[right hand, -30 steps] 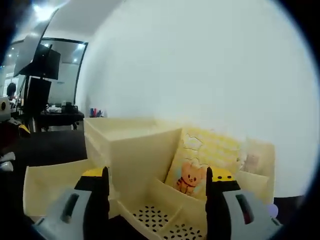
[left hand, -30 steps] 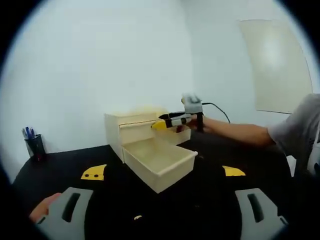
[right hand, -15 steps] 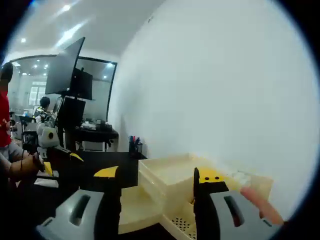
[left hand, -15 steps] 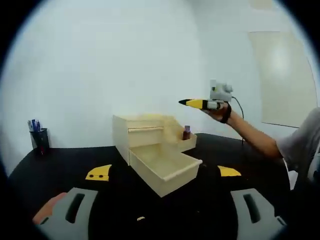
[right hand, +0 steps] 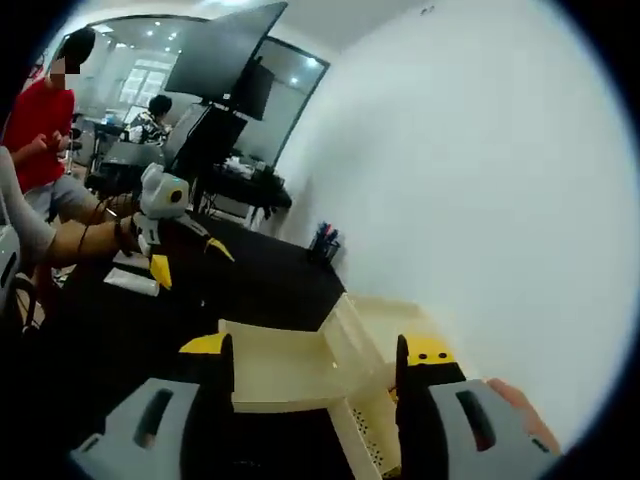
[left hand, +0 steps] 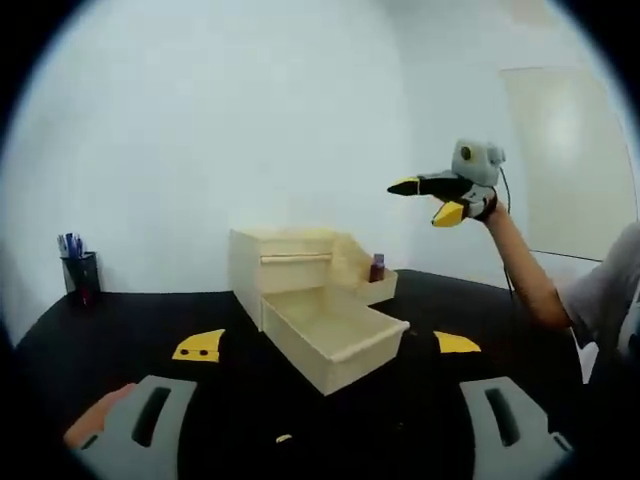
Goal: Open the drawer, pick up the cosmetic bottles from the table one by one, place them into the drawer, release the gripper, close the drawer, and move the gripper away
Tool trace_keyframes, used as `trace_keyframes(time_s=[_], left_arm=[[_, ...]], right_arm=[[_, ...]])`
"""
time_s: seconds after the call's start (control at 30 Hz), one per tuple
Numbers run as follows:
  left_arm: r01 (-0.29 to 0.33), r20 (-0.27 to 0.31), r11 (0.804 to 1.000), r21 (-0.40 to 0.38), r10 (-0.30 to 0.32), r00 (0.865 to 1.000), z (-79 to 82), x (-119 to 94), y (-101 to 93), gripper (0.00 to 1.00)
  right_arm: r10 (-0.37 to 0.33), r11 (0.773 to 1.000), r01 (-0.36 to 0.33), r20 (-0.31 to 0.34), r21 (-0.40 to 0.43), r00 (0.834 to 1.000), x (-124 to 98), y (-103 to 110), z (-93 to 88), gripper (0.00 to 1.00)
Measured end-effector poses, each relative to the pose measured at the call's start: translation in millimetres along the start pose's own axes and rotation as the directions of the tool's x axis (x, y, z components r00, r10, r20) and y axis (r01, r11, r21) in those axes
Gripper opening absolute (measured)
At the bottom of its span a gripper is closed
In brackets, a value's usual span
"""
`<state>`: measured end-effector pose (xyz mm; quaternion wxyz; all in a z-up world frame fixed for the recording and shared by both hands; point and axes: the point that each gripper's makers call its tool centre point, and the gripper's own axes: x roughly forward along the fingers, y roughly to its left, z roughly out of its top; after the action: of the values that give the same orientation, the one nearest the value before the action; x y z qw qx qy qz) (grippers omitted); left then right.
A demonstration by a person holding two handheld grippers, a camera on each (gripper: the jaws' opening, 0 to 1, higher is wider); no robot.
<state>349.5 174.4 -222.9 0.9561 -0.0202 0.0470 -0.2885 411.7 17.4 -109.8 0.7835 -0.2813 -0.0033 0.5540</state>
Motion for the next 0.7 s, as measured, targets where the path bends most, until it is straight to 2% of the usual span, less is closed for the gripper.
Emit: trace_keyframes(time_s=[0.13, 0.2, 0.23, 0.27, 0.37, 0.47, 0.57, 0.63, 0.7], left_arm=[[-0.016, -0.013, 1.000, 0.010, 0.017, 1.000, -2.5, -1, 3.9, 0.74], [-0.022, -0.011, 1.000, 0.009, 0.022, 1.000, -1.5, -3, 5.9, 0.74], [-0.029, -0.008, 1.000, 0.007, 0.029, 1.000, -0.5, -4, 8.0, 0.73], [-0.031, -0.007, 0.999, 0.006, 0.031, 0.999, -0.2, -4, 8.6, 0.72], [-0.050, -0.008, 0.999, -0.004, 0.050, 0.999, -0.8, -6, 13.5, 0.70], [-0.061, -0.002, 0.998, -0.020, 0.061, 0.998, 0.5, -8, 17.2, 0.69], [-0.073, -0.003, 0.997, -0.026, 0.073, 0.997, 0.5, -9, 19.6, 0.68], [-0.083, -0.012, 0.996, -0.022, 0.083, 0.997, -1.3, -9, 21.9, 0.67], [-0.093, -0.026, 0.995, -0.020, 0.092, 0.995, -4.0, -9, 24.2, 0.66]], right_arm=[[0.046, 0.998, -0.047, -0.044, -0.032, 0.998, -1, 11, -0.5, 0.59], [0.078, 0.997, -0.079, -0.054, -0.013, 0.995, -2, 17, 4.0, 0.58], [0.110, 0.994, -0.109, -0.055, 0.020, 0.992, -3, 24, 6.1, 0.56], [0.129, 0.992, -0.128, -0.053, 0.017, 0.990, -4, 29, 8.3, 0.55], [0.196, 0.979, -0.200, -0.094, -0.032, 0.976, -8, 51, 1.9, 0.53], [0.210, 0.974, -0.219, -0.116, -0.065, 0.971, -9, 57, -5.2, 0.52], [0.209, 0.973, -0.219, -0.134, -0.068, 0.969, -7, 56, -11.2, 0.50], [0.232, 0.966, -0.246, -0.154, -0.082, 0.961, -7, 60, -20.1, 0.50], [0.218, 0.965, -0.240, -0.192, -0.101, 0.957, -5, 57, -29.9, 0.49]])
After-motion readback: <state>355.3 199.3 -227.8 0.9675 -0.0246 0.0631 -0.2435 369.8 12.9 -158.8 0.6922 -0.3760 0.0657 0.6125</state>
